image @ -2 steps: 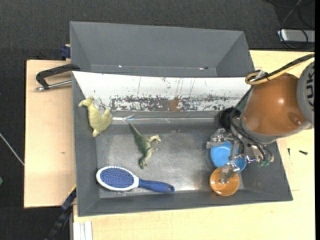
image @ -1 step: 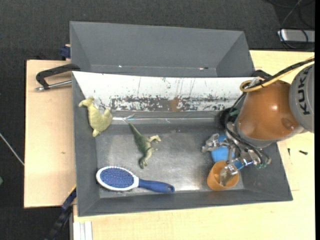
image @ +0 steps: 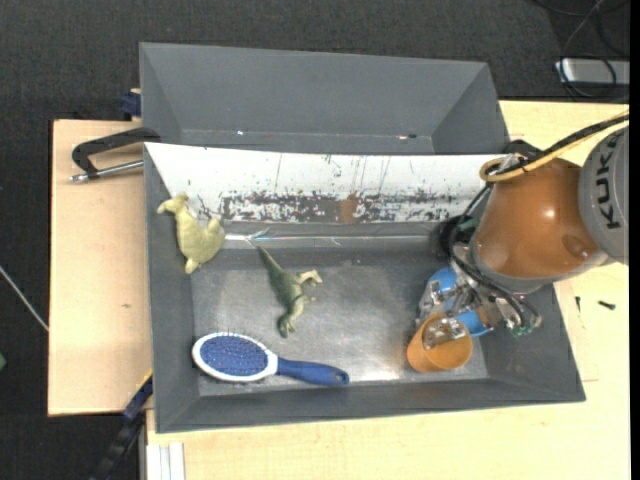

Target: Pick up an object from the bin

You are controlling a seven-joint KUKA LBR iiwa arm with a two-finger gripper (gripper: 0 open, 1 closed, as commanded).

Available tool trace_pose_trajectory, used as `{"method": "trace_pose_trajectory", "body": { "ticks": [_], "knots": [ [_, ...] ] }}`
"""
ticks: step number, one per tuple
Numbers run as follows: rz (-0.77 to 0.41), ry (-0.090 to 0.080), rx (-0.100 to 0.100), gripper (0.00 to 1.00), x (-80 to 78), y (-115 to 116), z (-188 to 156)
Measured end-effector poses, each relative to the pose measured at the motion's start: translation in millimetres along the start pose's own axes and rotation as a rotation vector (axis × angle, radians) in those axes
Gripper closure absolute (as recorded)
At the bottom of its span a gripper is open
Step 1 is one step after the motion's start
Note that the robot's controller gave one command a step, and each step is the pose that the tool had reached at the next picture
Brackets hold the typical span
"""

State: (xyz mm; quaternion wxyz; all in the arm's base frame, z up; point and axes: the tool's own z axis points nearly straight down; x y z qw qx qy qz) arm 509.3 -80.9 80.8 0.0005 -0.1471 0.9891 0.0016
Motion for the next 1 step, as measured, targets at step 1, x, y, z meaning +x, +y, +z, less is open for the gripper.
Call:
{"method": "trace_pose_trajectory", "body": {
  "ticks": [1],
  "knots": [
    [-0.013, -0.012, 0.009, 1.0, 4.9, -16.2, -148.0]
  ]
}}
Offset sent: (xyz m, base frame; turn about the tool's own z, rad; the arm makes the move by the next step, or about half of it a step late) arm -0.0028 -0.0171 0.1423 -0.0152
